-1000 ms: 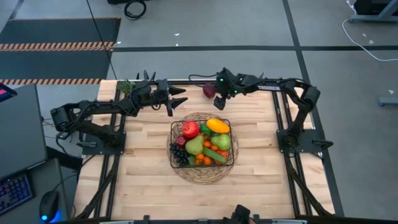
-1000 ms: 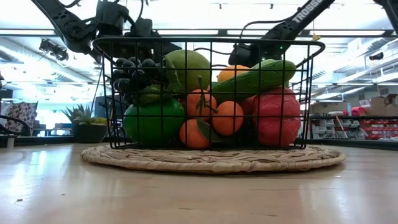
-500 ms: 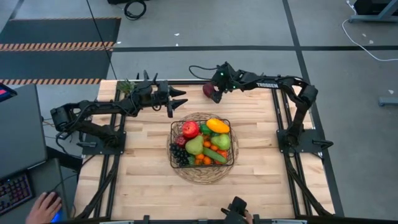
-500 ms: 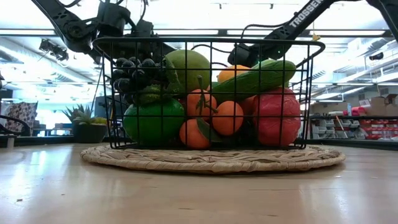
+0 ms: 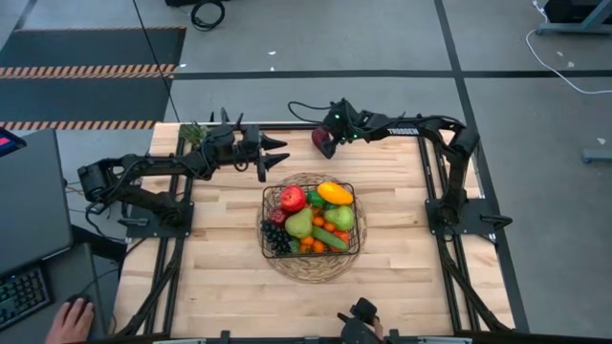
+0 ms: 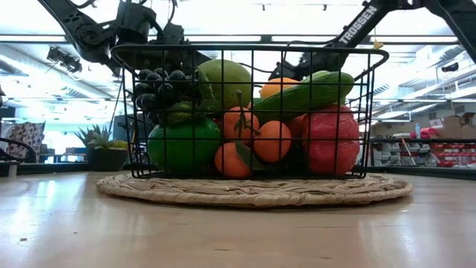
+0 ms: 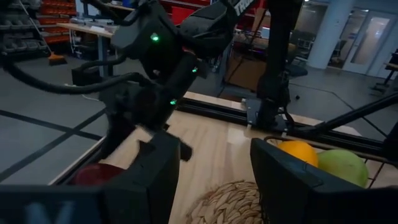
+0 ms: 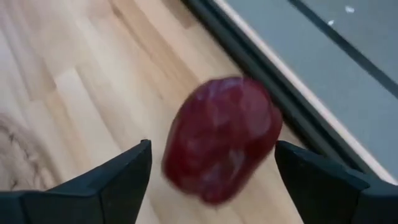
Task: Build produce basket
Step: Put the dark red apple into the black wire basket
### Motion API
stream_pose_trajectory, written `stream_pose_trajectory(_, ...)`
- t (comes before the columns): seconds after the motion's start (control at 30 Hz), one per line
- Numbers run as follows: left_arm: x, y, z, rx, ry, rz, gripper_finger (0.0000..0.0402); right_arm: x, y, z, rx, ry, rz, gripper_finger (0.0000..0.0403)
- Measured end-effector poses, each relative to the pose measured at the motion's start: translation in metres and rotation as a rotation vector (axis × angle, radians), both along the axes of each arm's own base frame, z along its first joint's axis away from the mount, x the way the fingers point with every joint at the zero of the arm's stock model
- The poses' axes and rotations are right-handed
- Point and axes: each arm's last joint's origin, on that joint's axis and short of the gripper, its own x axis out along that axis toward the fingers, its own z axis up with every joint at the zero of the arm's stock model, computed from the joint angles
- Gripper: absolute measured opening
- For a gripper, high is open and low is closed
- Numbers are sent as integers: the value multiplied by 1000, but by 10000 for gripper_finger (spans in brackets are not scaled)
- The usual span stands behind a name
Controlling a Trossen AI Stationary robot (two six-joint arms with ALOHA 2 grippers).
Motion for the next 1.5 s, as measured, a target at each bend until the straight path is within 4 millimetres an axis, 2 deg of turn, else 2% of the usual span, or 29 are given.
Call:
stream_pose_trajectory(0.33,1,-3,0,1,0,-10,198,2,-13,-14,37,-33,-77,368)
stream_pose_trajectory(0.63,2,-3,0,0,1,-12,196,27,-29,-25,102,62,-54,366)
stream_pose_trajectory(0.83,2,-4,-1,-8,9,-15,193,36,-37,-37,129,124,-61,364)
stream_pose_trajectory(1.03,2,-5,-3,-13,25,-18,190,37,-38,-41,124,138,-53,358)
stream_pose_trajectory(1.5,2,-5,-3,-11,27,-18,185,42,-30,-35,64,162,-8,343)
